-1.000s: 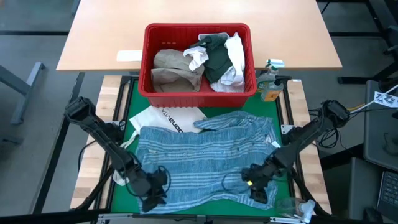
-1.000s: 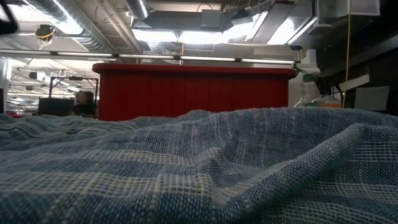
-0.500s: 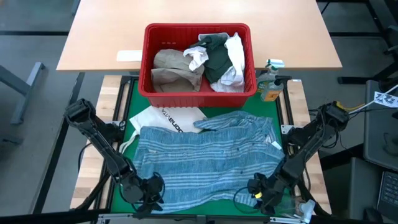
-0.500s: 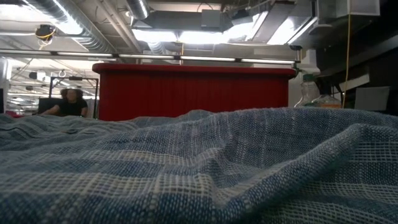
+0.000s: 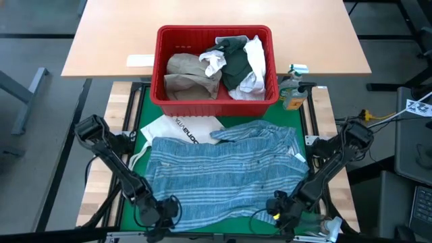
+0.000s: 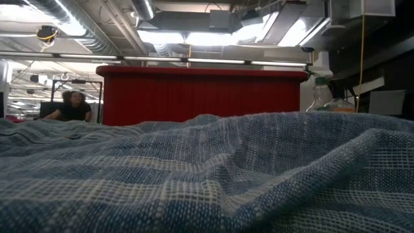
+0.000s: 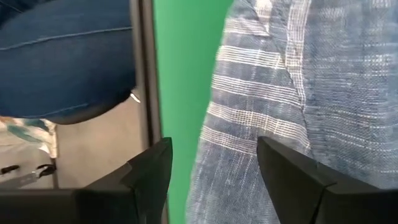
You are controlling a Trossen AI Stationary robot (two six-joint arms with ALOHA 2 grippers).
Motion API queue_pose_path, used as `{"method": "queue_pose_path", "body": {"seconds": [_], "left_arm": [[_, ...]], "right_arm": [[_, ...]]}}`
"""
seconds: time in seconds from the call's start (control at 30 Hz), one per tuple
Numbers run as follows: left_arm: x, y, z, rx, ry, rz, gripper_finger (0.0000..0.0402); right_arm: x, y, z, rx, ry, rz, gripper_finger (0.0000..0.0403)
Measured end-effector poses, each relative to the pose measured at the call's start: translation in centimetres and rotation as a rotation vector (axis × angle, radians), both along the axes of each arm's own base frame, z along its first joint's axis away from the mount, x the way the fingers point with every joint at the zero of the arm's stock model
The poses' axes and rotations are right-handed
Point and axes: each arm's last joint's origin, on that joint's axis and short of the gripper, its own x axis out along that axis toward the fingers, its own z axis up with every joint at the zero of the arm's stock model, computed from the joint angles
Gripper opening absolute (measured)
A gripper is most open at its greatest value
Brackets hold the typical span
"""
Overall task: Fold Laundry from Bin
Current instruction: Fold the blue polo shirt
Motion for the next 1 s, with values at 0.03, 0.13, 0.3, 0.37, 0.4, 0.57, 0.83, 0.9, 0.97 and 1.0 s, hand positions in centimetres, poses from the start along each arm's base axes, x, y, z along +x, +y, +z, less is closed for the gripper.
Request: {"method": "queue_pose_path", "body": {"seconds": [0.03, 0.13, 0.3, 0.37, 0.4, 0.57, 0.83, 0.9, 0.97, 1.0], "left_arm": [[-0.1, -0.1, 0.0, 0.003, 0.001, -0.003, 0.0156], [-0.5, -0.4, 0.0, 0.012, -0.005, -0.015, 0.0156], [-1.0, -0.7, -0.6, 0.046, -0.003, -0.015, 0.0156], [-1.2, -0.8, -1.1, 0.072, 0.015, -0.022, 0.0156], [-1.2, -0.9, -1.4, 0.081, 0.022, -0.024, 0.0156], [-1.2, -0.9, -3.3, 0.150, 0.070, -0.023, 0.0156], [-1.0, -1.3, -5.6, 0.180, 0.118, -0.037, 0.0156], [-1.0, -1.2, -5.7, 0.186, 0.124, -0.045, 0.0156], [-1.1, -1.2, -5.8, 0.193, 0.129, -0.046, 0.0156], [-1.1, -1.2, -5.8, 0.196, 0.132, -0.045, 0.0156]], "right_arm": [[0.0, 0.0, -0.3, -0.009, 0.008, 0.001, 0.0237], [0.2, 0.2, -1.2, -0.028, 0.023, 0.001, 0.0237], [0.3, 0.4, -1.9, -0.040, 0.035, 0.002, 0.0237], [0.3, 0.4, -1.9, -0.043, 0.035, 0.001, 0.0237], [0.3, 0.4, -1.9, -0.044, 0.033, 0.000, 0.0237], [0.3, 0.3, -2.0, -0.052, 0.028, 0.003, 0.0237], [0.3, 0.3, -2.0, -0.060, 0.027, 0.000, 0.0237], [0.3, 0.3, -2.1, -0.062, 0.026, 0.000, 0.0237], [0.3, 0.2, -2.1, -0.068, 0.022, -0.001, 0.0237], [0.3, 0.2, -2.1, -0.072, 0.017, -0.002, 0.0237]]}}
